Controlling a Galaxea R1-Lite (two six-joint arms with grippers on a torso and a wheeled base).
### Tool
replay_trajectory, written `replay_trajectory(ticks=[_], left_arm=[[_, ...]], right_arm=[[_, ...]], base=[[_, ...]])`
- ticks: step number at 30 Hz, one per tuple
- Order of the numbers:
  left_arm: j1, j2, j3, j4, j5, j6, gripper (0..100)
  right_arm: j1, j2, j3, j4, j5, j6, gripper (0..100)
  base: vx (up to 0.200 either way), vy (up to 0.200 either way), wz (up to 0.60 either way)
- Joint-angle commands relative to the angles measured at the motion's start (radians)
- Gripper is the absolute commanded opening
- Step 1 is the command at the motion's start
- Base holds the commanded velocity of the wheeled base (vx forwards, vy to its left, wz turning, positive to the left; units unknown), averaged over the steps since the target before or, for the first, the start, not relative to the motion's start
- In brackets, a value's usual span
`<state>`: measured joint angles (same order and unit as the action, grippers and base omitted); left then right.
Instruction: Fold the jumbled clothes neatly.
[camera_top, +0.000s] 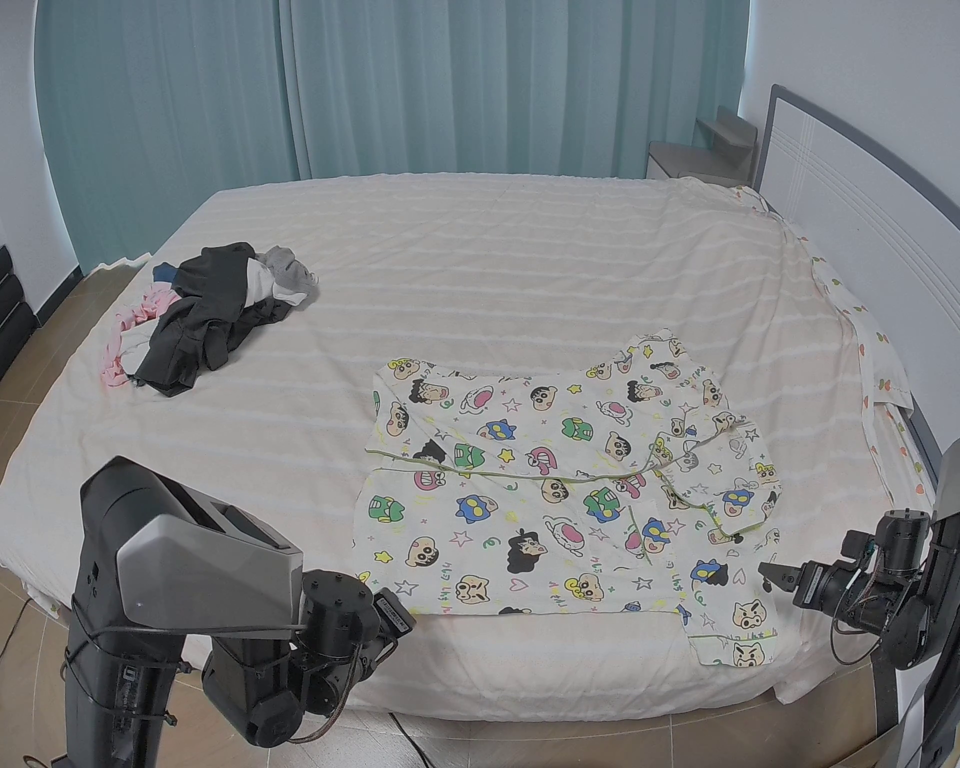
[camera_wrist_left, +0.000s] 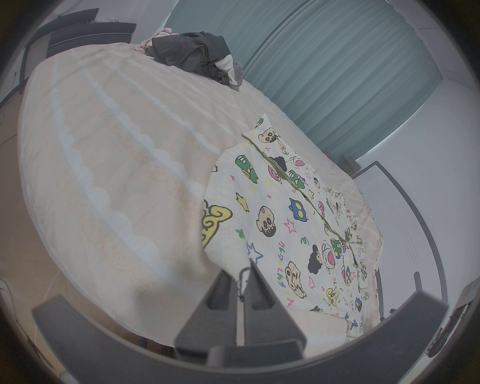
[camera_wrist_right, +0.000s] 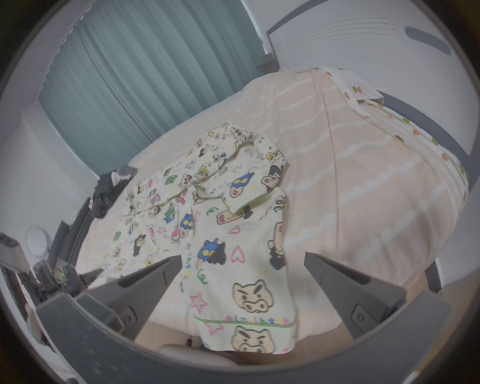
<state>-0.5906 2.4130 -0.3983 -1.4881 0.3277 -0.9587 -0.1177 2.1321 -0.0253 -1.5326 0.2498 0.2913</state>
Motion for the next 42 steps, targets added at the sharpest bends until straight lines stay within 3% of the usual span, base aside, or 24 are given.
replay_trajectory(ticks=[1, 17, 28, 35, 42], left_arm=[[-0.009, 0.0, 0.024, -0.023, -0.001, 0.0, 0], [0.008, 0.006, 0.027, -0.023, 0.002, 0.0, 0], [0.008, 0.006, 0.03, -0.023, 0.002, 0.0, 0], [0.008, 0.006, 0.03, -0.023, 0.002, 0.0, 0], [0.008, 0.006, 0.03, -0.023, 0.002, 0.0, 0]], right_arm=[[-0.056, 0.124, -0.028, 0.0, 0.057, -0.089, 100], [0.003, 0.304, -0.11, 0.0, 0.077, -0.144, 100], [0.042, 0.293, -0.102, 0.0, 0.082, -0.146, 100], [0.049, 0.261, -0.048, 0.0, 0.2, -0.147, 100], [0.041, 0.31, -0.09, 0.0, 0.204, -0.147, 100]], base=[[0.0, 0.0, 0.0], [0.0, 0.0, 0.0], [0.0, 0.0, 0.0], [0.0, 0.0, 0.0], [0.0, 0.0, 0.0]])
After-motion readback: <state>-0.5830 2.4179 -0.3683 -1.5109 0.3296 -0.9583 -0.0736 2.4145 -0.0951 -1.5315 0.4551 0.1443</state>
